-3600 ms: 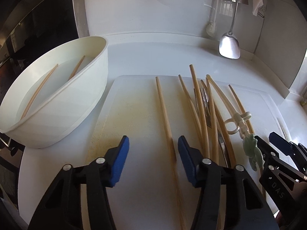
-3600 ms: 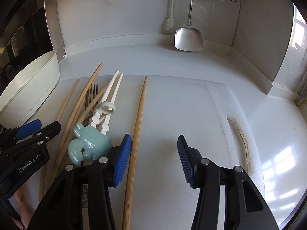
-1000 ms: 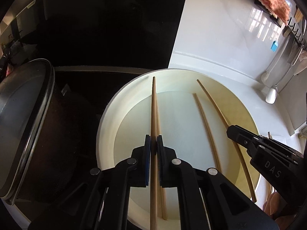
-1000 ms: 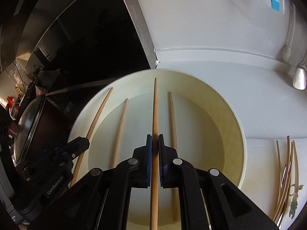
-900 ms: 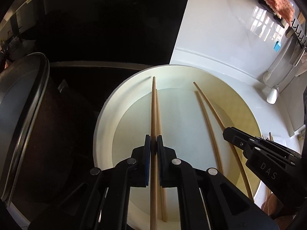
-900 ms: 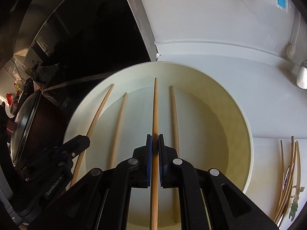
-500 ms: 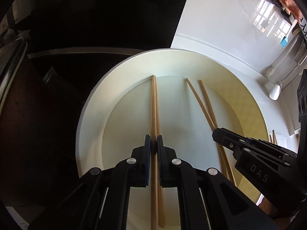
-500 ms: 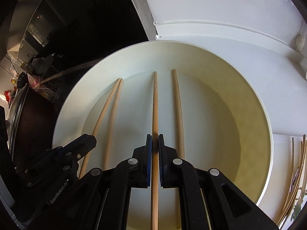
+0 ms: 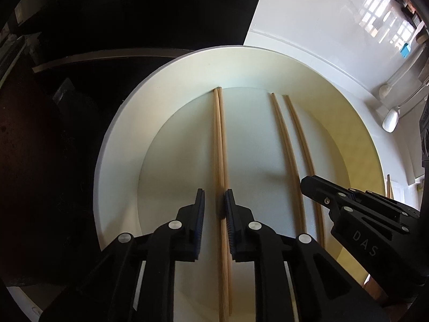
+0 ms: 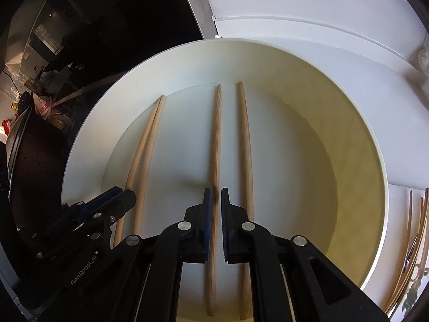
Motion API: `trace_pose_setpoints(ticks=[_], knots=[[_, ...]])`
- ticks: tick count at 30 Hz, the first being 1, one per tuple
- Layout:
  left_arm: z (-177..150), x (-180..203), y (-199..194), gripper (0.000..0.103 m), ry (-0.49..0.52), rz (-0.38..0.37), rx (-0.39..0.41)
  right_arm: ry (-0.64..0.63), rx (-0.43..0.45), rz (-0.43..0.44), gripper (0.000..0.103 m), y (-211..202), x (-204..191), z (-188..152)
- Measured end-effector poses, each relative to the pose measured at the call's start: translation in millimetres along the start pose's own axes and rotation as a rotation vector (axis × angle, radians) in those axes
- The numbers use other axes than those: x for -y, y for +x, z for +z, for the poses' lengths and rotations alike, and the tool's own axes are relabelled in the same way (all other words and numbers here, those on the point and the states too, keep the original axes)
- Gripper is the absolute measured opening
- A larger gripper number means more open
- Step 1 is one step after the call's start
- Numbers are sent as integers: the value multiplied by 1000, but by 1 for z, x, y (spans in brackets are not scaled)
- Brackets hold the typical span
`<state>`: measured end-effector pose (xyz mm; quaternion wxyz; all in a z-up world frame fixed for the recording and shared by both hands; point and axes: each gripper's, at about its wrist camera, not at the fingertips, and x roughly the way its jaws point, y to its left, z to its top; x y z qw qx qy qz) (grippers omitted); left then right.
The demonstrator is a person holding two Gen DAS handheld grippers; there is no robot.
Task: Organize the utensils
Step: 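Open both grippers to release the chopsticks into the basin, then withdraw both grippers from the basin back over the cutting board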
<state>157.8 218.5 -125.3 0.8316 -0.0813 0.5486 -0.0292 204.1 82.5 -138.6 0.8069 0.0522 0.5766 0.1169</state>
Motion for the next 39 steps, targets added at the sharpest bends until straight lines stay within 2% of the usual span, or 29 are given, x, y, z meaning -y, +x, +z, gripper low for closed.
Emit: trace_pose_setpoints(ticks=[3,6,7,8,9,10,13,18,22,29,34,39], knots=[[-1,0,-3,19,8,3,-4,1,8,-12,9,-4,0,-1],[-2,2,-9,25,16,3,4,-1,50,-13,27,-17,4,-2],[-2,1,-12,38,19,10,10,-6,69,-16,27,-22,5,-2],[-3,1,-18,58,18,21,20,-12,86,-18,28,-28,5,-3],[-4,0,-23,66,12,26,38,-15,103,-23,31,-33,6,-3],[-4,-2,-29,69,6,25,61,-14,122,-27,35,-39,7,-5],[-6,-5,-40,69,13,35,78,1,168,-24,39,-54,11,-11],[-9,-9,-56,78,6,31,109,28,215,-12,49,-74,15,-26],[-13,-5,-66,81,37,40,117,40,224,-27,51,-87,18,-40],[-25,11,-87,90,96,-1,156,71,268,-87,55,-113,27,-63],[-33,34,-92,90,157,-8,175,119,275,-129,58,-126,44,-92],[-37,58,-95,92,168,-37,205,177,270,-160,58,-139,68,-121]])
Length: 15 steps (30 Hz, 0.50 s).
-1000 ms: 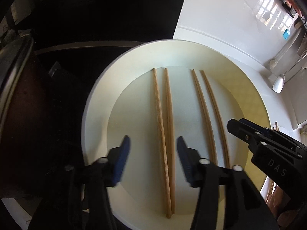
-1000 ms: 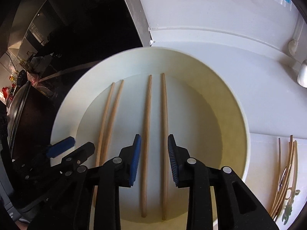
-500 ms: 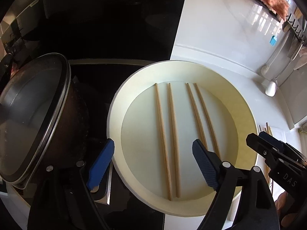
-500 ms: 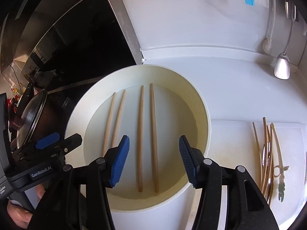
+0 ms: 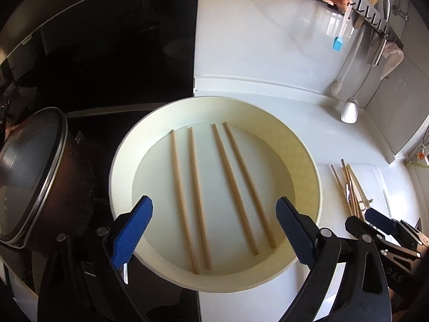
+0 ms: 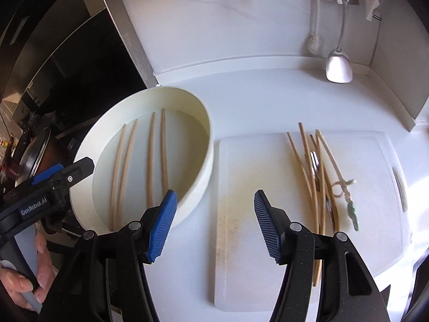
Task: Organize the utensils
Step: 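Withdraw both grippers from the basin back over the cutting board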
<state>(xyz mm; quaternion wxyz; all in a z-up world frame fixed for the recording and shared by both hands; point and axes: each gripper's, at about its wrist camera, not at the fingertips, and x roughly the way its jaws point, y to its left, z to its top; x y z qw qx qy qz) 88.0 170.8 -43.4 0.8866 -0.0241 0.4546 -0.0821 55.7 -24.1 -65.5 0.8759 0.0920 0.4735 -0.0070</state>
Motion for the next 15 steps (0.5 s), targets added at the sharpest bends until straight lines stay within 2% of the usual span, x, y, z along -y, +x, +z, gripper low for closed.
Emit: trace_pose_setpoints(ticks=[7,15], knots=[[-5,51,-1,95,4,-54,1,75,40,-55,61,-33,62,-18],[-35,124,-11,95,-35,-34,-3,94,53,-65,61,-58,161,-41]])
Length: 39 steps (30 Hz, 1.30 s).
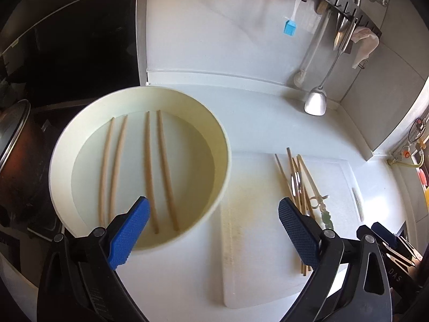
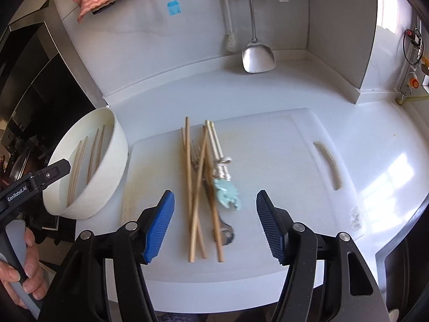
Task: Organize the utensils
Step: 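Withdraw both grippers from the basin back over the cutting board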
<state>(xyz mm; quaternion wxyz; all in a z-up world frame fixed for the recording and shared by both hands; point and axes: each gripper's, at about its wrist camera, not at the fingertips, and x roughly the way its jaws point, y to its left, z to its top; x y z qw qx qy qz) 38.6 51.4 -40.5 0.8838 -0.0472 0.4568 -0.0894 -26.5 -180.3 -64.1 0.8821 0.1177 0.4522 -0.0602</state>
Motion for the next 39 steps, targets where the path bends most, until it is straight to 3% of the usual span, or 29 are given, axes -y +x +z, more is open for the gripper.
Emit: trace_pose_setpoints(ticks=[5,14,19,24,39], knots=[[-29,37,-3,95,-102,28,-41,-47,11,26,64,-6,57,-5],[-58,76,-21,96,-137,133,-39,-63,-25,114,64,8,110,-1],[-62,77,-17,96,-135,132,-43,-63,-24,133,64,22,107,4],[-61,72,11,96,-139,110,-73,-65,-10,117,64,33,93,8],[-51,61,51,96,-144,96,-63,-123,-31,119,64,78,45,13]])
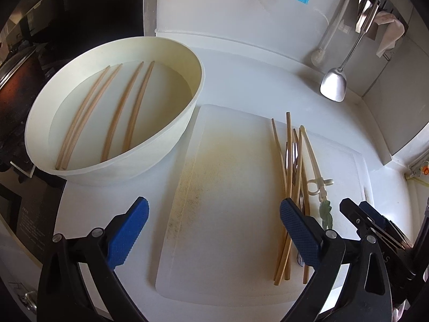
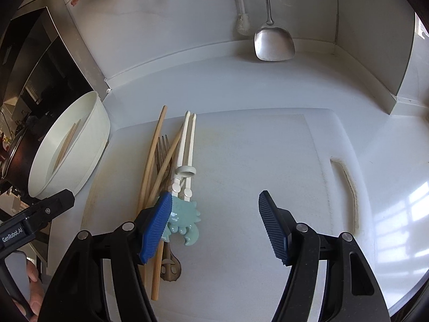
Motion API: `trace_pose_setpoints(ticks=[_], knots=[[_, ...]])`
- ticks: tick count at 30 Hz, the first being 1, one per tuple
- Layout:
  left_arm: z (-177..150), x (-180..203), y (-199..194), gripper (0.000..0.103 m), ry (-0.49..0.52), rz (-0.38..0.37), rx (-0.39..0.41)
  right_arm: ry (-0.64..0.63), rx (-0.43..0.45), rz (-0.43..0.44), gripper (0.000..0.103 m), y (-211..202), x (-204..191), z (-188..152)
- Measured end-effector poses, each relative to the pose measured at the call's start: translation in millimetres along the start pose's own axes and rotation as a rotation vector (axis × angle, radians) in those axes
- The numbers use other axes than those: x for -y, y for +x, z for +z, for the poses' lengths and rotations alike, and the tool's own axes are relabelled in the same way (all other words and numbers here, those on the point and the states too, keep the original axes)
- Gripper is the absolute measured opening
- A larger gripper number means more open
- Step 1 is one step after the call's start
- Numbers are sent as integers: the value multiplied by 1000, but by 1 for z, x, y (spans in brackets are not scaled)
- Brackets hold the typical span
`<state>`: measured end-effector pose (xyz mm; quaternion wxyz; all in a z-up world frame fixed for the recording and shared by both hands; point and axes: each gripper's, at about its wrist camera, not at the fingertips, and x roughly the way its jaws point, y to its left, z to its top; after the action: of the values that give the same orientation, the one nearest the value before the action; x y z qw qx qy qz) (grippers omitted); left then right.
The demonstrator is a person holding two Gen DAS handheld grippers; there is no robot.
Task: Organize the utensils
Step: 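Withdraw both grippers from the basin back over the cutting board, then lower the right gripper onto the crab-handled training chopstick while the left gripper grasps a wooden chopstick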
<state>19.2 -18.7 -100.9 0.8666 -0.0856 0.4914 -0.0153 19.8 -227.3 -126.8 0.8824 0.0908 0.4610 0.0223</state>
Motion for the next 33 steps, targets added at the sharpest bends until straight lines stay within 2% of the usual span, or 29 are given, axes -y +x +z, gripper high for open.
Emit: trace_pose_setpoints(ticks=[4,12,18,23,33], knots=[[1,3,8,96,19,1,-7,-1,5,0,64,8,-6,4],[2,-6,17,96,-5,-3,-20,-14,-18,-11,64,28,-12,9],[2,-9,22,96,-21,-2,-24,-44,-36,-53,64,40,-19,11],[0,-3,27,96,-7,-8,-27,-88,-53,-89,64,49,-22,11],[2,24,45,96,25,-57,-38,-52,-36,-77,62,50,0,11]])
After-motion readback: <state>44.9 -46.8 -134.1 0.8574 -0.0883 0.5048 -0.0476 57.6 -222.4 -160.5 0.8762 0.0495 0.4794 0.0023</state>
